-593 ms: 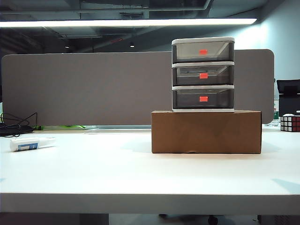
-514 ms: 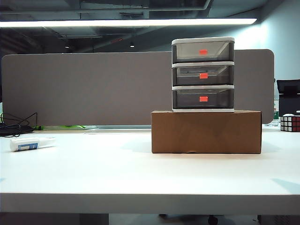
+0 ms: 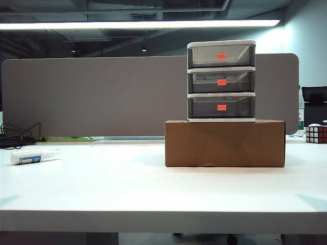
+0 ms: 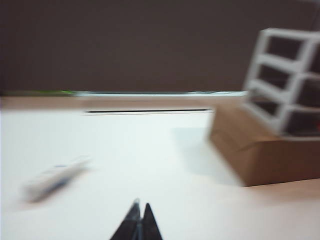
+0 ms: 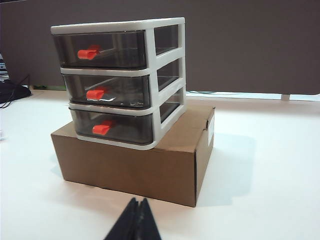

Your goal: Open the second layer of the drawer on the table, pick up a bottle of cleaner on the table and put it in, and finally close the drawer.

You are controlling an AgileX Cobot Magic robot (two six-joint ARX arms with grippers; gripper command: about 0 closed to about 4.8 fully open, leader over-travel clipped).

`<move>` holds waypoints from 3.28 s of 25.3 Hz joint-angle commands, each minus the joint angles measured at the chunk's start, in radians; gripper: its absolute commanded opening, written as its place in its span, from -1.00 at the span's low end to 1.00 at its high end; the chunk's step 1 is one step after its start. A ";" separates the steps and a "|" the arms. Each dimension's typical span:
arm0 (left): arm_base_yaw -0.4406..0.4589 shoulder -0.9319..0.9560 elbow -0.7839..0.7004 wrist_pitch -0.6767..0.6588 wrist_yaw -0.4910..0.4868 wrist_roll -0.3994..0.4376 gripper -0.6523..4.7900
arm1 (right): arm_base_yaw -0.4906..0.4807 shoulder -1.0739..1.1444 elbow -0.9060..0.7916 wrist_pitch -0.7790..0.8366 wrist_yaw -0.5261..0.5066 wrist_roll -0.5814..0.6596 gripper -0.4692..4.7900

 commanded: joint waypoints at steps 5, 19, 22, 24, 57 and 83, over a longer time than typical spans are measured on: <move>-0.016 0.003 0.001 0.050 0.140 -0.222 -0.78 | 0.001 -0.002 -0.006 0.026 -0.064 0.127 -0.83; -0.517 0.742 0.235 0.487 -0.254 -0.020 -0.78 | 0.039 0.114 0.137 0.085 0.021 0.092 -0.84; -0.529 0.988 0.323 0.638 -0.235 -0.020 -0.78 | 0.038 0.227 0.207 0.085 0.027 0.092 -0.84; -0.555 1.128 0.373 0.749 -0.233 -0.019 -0.78 | 0.035 0.344 0.275 0.085 0.027 0.055 -0.84; -0.821 2.014 1.082 1.036 -0.782 0.060 -0.78 | 0.034 1.073 0.610 0.287 -0.247 -0.095 -0.84; -0.819 2.080 1.172 1.000 -0.792 0.089 -0.17 | 0.035 1.073 0.609 0.283 -0.247 -0.095 -0.84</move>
